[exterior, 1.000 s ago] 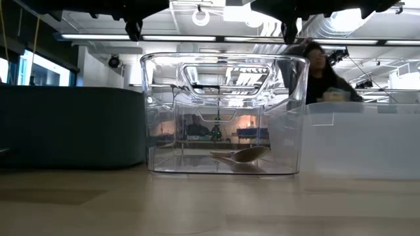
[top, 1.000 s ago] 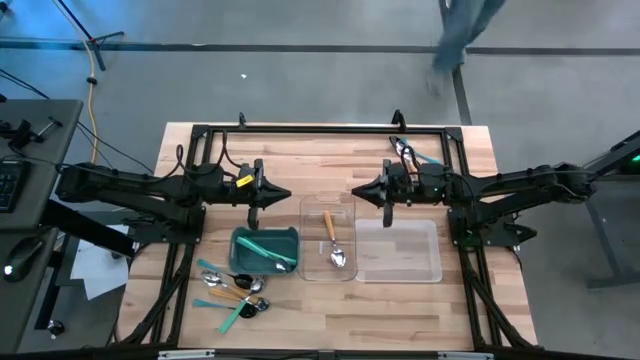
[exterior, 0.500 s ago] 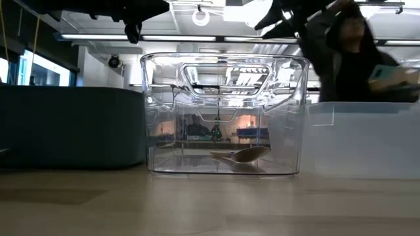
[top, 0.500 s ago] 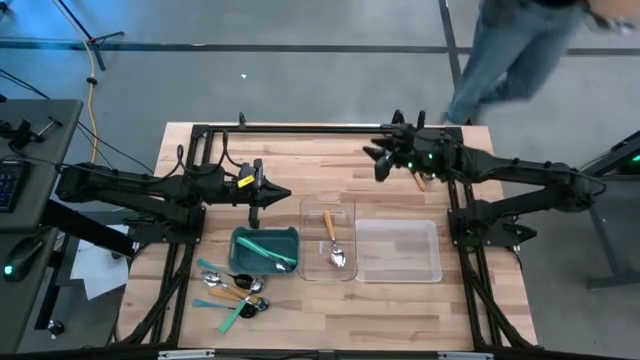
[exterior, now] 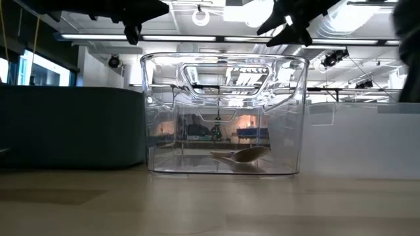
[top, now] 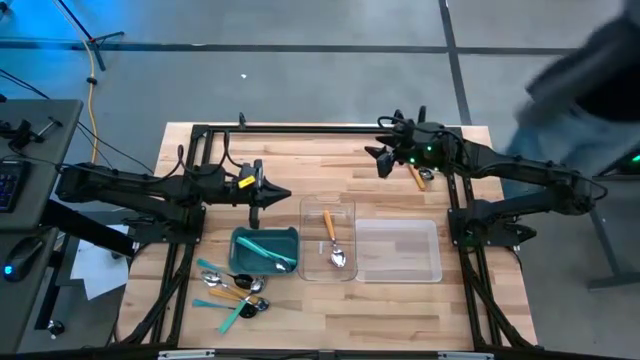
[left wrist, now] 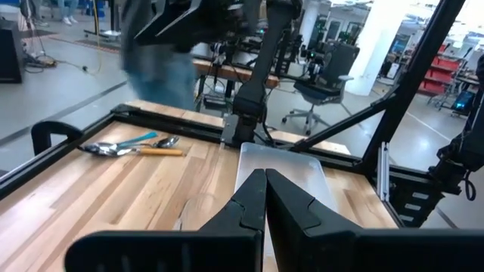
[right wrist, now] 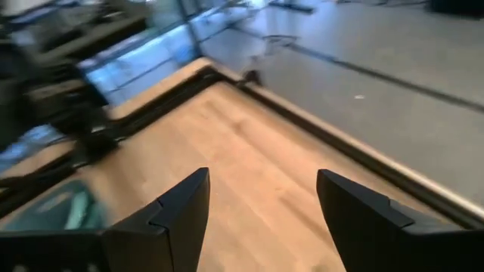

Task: Sort silverware by color (type)
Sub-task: Put the light blue spoon into the blue bin

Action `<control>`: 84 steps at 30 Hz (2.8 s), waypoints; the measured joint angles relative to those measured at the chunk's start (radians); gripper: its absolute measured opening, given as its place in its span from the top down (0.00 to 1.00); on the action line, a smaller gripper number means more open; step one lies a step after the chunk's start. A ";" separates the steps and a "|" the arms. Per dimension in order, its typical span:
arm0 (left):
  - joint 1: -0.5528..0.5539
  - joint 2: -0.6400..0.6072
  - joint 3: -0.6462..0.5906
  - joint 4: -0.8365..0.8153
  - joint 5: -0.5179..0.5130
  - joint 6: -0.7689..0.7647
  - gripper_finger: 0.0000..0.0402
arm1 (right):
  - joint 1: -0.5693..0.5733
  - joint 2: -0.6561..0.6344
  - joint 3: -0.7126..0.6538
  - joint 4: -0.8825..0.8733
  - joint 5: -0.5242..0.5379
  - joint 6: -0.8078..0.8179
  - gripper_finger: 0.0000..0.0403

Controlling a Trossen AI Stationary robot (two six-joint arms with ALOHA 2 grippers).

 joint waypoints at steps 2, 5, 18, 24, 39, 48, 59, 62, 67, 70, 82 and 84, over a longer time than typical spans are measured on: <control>0.000 0.000 0.000 -0.012 0.000 0.000 1.00 | 0.001 0.002 0.000 0.024 -0.090 -0.004 0.44; 0.000 0.000 0.000 -0.014 0.000 0.000 1.00 | 0.023 0.018 -0.001 0.077 -0.197 -0.007 0.44; 0.000 0.000 0.000 -0.014 0.008 -0.022 1.00 | 0.178 0.094 -0.001 0.267 -0.234 -0.156 0.44; 0.000 0.000 0.000 -0.011 0.008 -0.043 1.00 | 0.175 0.034 -0.024 0.293 -0.231 -0.167 0.44; 0.000 -0.001 0.000 0.038 0.008 -0.041 1.00 | 0.182 0.012 -0.312 0.753 -0.281 -0.206 0.44; 0.000 -0.001 0.000 0.037 0.008 -0.041 1.00 | 0.182 0.012 -0.312 0.750 -0.282 -0.208 0.46; 0.000 0.000 0.000 0.037 0.008 -0.025 1.00 | 0.182 0.012 -0.311 0.724 -0.283 -0.208 0.79; 0.000 0.000 0.000 0.037 0.008 -0.025 1.00 | 0.182 0.012 -0.310 0.709 -0.283 -0.211 0.91; 0.000 0.000 0.000 0.038 0.008 -0.025 1.00 | 0.182 0.012 -0.310 0.703 -0.283 -0.216 0.98; 0.000 0.000 0.000 0.037 0.007 -0.024 1.00 | 0.182 0.012 -0.310 0.703 -0.283 -0.216 0.97; 0.005 0.000 0.064 -0.113 -0.020 -0.124 0.95 | 0.182 0.012 -0.310 0.696 -0.283 -0.216 1.00; -0.006 0.000 0.119 -0.231 -0.016 -0.127 0.90 | 0.182 0.012 -0.310 0.696 -0.283 -0.216 1.00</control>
